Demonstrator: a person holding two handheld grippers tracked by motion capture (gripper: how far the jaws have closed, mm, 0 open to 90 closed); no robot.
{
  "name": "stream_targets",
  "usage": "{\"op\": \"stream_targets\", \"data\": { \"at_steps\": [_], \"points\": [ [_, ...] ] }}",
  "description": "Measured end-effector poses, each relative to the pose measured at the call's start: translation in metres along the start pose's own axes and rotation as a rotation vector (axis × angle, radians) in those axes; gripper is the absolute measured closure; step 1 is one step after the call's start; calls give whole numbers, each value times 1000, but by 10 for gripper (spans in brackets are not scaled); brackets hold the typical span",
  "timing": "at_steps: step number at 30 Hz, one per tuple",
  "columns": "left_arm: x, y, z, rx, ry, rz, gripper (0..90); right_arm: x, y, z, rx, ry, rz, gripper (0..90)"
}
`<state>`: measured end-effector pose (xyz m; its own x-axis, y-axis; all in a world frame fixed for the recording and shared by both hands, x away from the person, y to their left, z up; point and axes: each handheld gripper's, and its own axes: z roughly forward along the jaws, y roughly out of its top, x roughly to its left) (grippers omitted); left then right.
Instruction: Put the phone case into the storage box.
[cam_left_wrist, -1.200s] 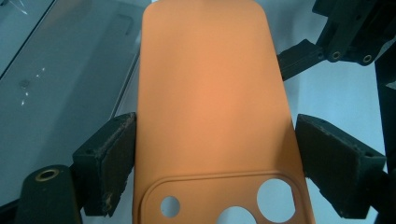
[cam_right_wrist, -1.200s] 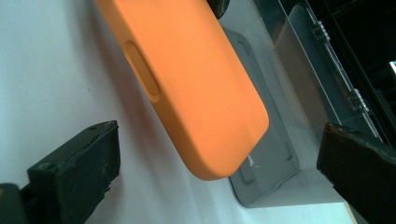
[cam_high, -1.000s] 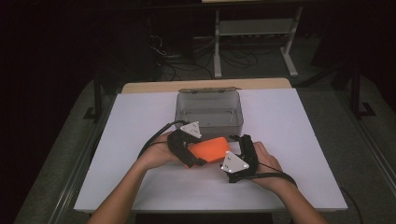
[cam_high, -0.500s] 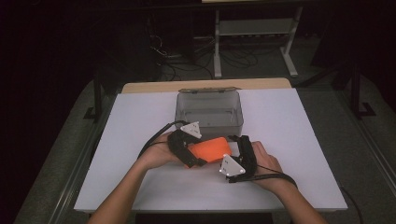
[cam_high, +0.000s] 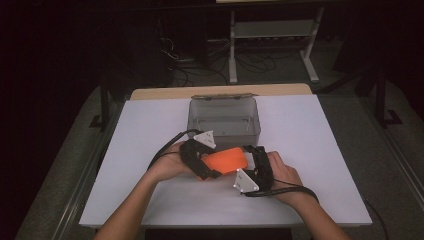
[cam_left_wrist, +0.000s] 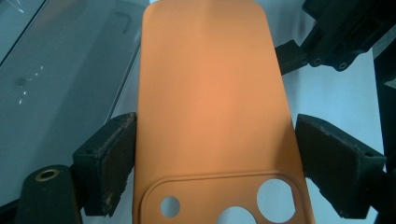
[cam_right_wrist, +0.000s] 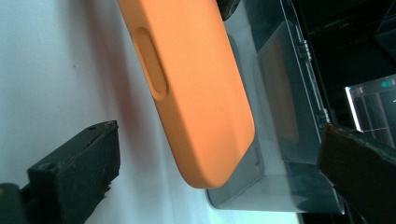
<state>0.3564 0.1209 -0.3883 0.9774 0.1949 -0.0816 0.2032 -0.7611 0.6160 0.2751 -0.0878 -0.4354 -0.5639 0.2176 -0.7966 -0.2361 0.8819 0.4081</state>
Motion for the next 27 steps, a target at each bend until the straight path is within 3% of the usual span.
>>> {"op": "stream_targets", "data": {
  "at_steps": [3, 27],
  "points": [
    [0, 0, 0, -1, -1, -2, 154, 1, 1, 1, 6, -17, -33, 0],
    [0, 0, 0, 5, -1, -9, 154, 10, 8, 1, 7, -98, -128, 0]
  ]
}}
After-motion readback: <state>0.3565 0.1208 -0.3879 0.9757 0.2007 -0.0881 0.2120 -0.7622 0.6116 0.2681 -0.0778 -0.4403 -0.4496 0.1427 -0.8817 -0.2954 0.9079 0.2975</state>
